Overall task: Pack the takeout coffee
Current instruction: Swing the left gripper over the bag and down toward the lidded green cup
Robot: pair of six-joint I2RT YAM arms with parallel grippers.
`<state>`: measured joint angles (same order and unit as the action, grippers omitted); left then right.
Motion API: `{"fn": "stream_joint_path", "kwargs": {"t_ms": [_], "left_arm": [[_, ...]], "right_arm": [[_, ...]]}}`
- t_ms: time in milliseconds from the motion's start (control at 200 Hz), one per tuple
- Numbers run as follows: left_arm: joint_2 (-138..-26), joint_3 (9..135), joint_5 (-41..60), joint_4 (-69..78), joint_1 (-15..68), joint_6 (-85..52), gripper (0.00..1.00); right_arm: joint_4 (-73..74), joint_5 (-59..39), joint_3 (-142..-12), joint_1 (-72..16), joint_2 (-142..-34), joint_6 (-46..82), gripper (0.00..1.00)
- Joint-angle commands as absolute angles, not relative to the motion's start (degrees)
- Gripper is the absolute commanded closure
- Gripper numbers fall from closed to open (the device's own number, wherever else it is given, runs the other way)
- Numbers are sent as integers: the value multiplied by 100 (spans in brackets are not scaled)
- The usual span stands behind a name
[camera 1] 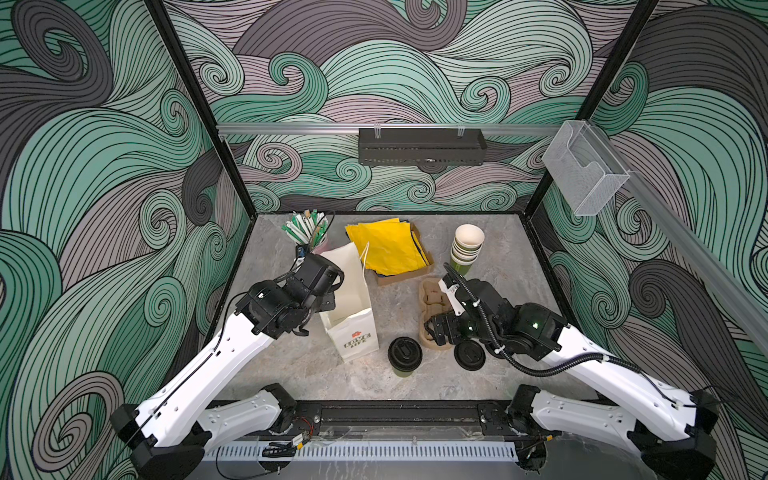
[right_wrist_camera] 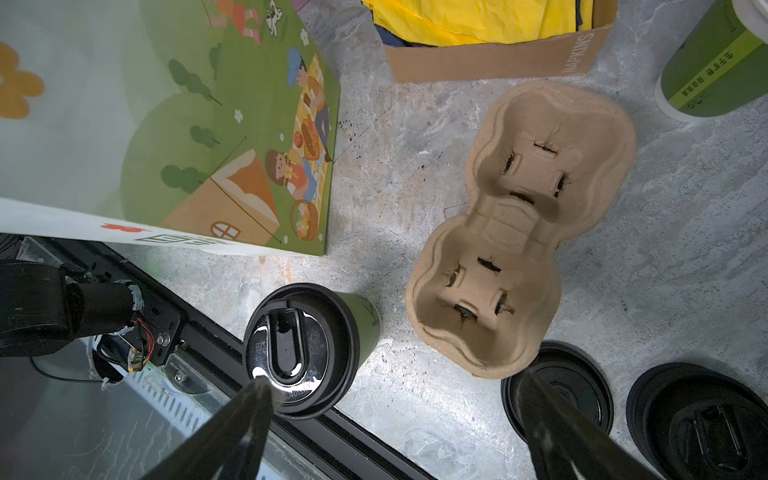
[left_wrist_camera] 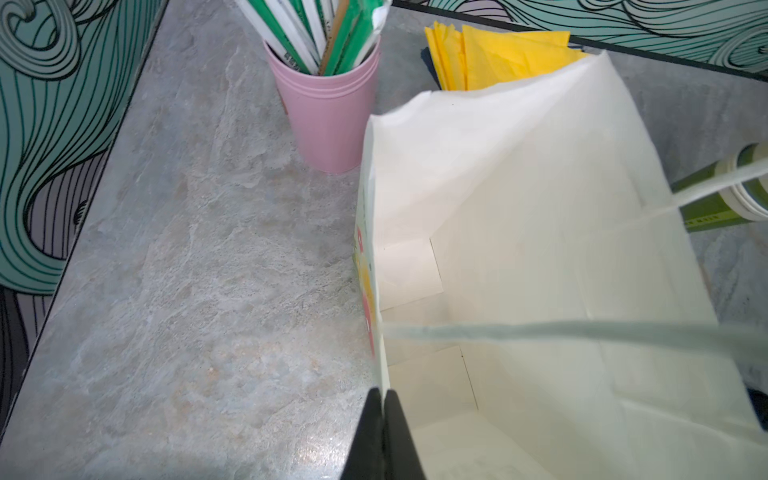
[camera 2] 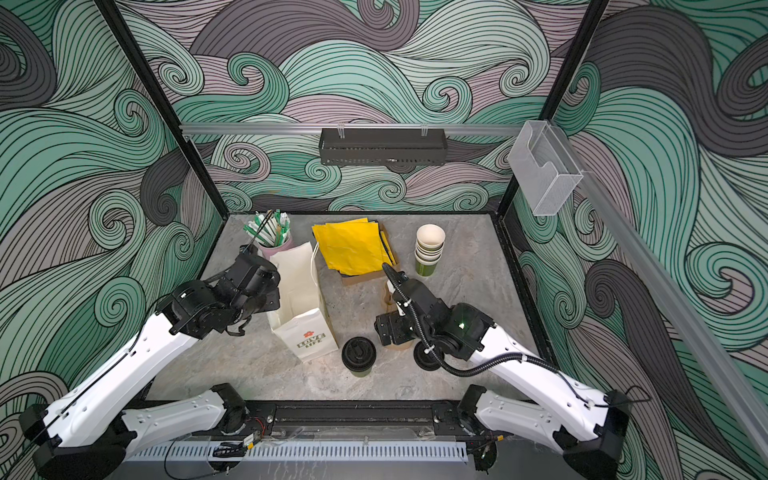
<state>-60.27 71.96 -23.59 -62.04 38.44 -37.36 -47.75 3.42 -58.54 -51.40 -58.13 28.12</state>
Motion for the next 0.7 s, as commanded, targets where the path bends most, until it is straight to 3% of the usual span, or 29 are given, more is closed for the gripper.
{"fn": "stream_joint_path", "kwargs": {"t_ms": [0, 405, 695], "left_arm": [[-6015, 7272, -1917, -5590, 3624, -2726, 100], [-6812, 7653, -887, -5064, 2459, -1422, 100], [-7137, 7910, -461, -4915, 2208, -969, 100]], "right_arm": [[-4791, 384, -5767, -5106, -5723, 2902, 7], [-4978, 163, -5572, -5106, -5468, 3078, 8], [-5033, 176, -5568, -5106, -5482, 3090, 8]]}}
